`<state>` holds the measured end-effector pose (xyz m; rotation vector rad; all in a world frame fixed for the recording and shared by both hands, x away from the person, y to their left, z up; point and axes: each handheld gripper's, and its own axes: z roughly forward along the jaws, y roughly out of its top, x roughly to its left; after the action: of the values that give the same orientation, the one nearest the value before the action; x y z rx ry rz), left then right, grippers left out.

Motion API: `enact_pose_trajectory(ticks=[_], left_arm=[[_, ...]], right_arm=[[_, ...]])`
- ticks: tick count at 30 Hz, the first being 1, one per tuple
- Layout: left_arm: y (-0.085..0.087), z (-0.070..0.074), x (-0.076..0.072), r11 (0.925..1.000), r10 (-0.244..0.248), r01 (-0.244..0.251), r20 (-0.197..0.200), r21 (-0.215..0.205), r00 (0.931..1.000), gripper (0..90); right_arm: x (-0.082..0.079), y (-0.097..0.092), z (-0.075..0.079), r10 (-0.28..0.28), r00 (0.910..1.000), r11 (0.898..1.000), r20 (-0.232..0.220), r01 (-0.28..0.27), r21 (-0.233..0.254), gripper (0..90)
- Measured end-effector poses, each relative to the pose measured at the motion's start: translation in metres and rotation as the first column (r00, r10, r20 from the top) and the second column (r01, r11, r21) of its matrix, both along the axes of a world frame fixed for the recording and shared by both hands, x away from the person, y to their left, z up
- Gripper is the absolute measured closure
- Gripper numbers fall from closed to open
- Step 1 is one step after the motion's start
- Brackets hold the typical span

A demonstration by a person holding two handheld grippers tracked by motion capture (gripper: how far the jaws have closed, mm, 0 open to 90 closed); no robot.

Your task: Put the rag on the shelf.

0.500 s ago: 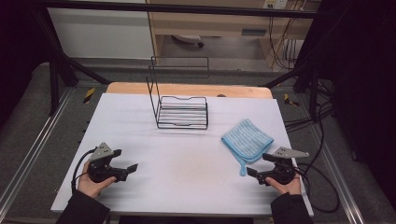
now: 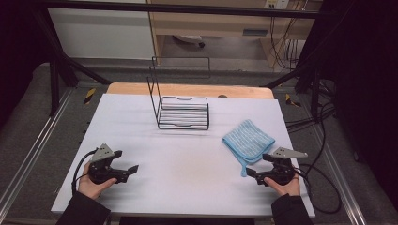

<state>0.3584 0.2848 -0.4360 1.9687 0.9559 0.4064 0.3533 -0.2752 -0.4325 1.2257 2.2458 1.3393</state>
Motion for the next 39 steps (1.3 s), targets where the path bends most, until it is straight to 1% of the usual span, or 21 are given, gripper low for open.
enact_pose_trajectory(ticks=[2, 7, 9, 14, 20, 21, 22, 23, 24, 25, 28, 31, 32, 35, 38, 39], left_arm=[[0.0, 0.0, 0.0, 1.0, 0.003, -0.003, 0.001, 0.0, 1.0, 7.2], [0.001, -0.001, 0.0, 1.0, 0.007, -0.007, -0.001, 0.003, 1.0, 7.2], [0.002, -0.001, -0.001, 1.0, 0.009, -0.009, 0.0, -0.001, 1.0, 7.2], [0.001, -0.001, 0.0, 1.0, 0.007, -0.007, -0.004, 0.004, 1.0, 7.2], [0.0, -0.002, 0.001, 0.9999, 0.012, -0.012, -0.005, 0.003, 0.9999, 7.2], [0.0, -0.002, 0.001, 0.9999, 0.014, -0.014, -0.006, 0.003, 0.9999, 7.2], [0.0, -0.002, 0.002, 0.9999, 0.016, -0.016, -0.006, 0.002, 0.9999, 7.2], [0.0, -0.002, 0.002, 0.9999, 0.013, -0.012, -0.007, 0.009, 0.9999, 7.2], [0.0, -0.002, 0.002, 0.9999, 0.013, -0.012, -0.007, 0.009, 0.9999, 7.2], [0.0, -0.002, 0.002, 0.9999, 0.013, -0.012, -0.008, 0.009, 0.9999, 7.2], [0.0, -0.003, 0.002, 0.9998, 0.017, -0.016, -0.009, 0.006, 0.9998, 7.2], [0.0, -0.002, 0.002, 0.9998, 0.016, -0.016, -0.008, 0.009, 0.9998, 7.2], [0.0, -0.002, 0.002, 0.9998, 0.017, -0.016, -0.007, 0.01, 0.9998, 7.3], [0.0, -0.002, 0.002, 0.9998, 0.015, -0.015, -0.007, 0.014, 0.9999, 7.4], [0.0, -0.002, 0.002, 0.9998, 0.017, -0.017, -0.006, 0.011, 0.9998, 7.6], [0.0, -0.002, 0.002, 0.9998, 0.015, -0.015, -0.006, 0.015, 0.9999, 7.6]], right_arm=[[0.001, 0.004, 0.0, 0.008, 1.0, 1.0, 0.006, -0.008, -0.009, 1.3], [0.003, 0.011, 0.0, 0.011, 0.9999, 1.0, 0.007, -0.011, -0.014, 1.3], [0.005, 0.014, 0.0, 0.014, 0.9998, 1.0, 0.014, -0.014, -0.022, 1.3], [0.008, 0.021, 0.0, 0.022, 0.9997, 0.999, 0.014, -0.022, -0.038, 1.3], [0.015, 0.028, 0.002, 0.014, 0.9997, 0.999, 0.021, -0.013, -0.052, 1.3], [0.018, 0.03, 0.003, 0.015, 0.9996, 0.998, 0.023, -0.014, -0.067, 1.4], [0.018, 0.03, 0.003, 0.015, 0.9996, 0.998, 0.023, -0.014, -0.067, 1.4], [0.022, 0.032, 0.004, 0.008, 0.9997, 0.997, 0.025, -0.006, -0.082, 1.9], [0.022, 0.032, 0.004, 0.008, 0.9997, 0.997, 0.025, -0.006, -0.082, 1.9], [0.025, 0.035, 0.006, 0.0, 0.9995, 0.995, 0.03, 0.003, -0.099, 2.3], [0.028, 0.037, 0.009, -0.006, 0.9994, 0.995, 0.033, 0.009, -0.102, 3.0], [0.035, 0.041, 0.013, -0.017, 0.999, 0.994, 0.042, 0.021, -0.107, 6.6], [0.04, 0.044, 0.014, -0.018, 0.9988, 0.992, 0.045, 0.024, -0.123, 10.3], [0.049, 0.05, 0.012, -0.018, 0.9993, 0.989, 0.032, 0.023, -0.148, 16.7], [0.058, 0.055, 0.008, -0.013, 0.9998, 0.983, 0.017, 0.016, -0.183, 27.6], [0.061, 0.057, 0.006, -0.006, 0.9999, 0.982, 0.01, 0.008, -0.19, 32.7]])
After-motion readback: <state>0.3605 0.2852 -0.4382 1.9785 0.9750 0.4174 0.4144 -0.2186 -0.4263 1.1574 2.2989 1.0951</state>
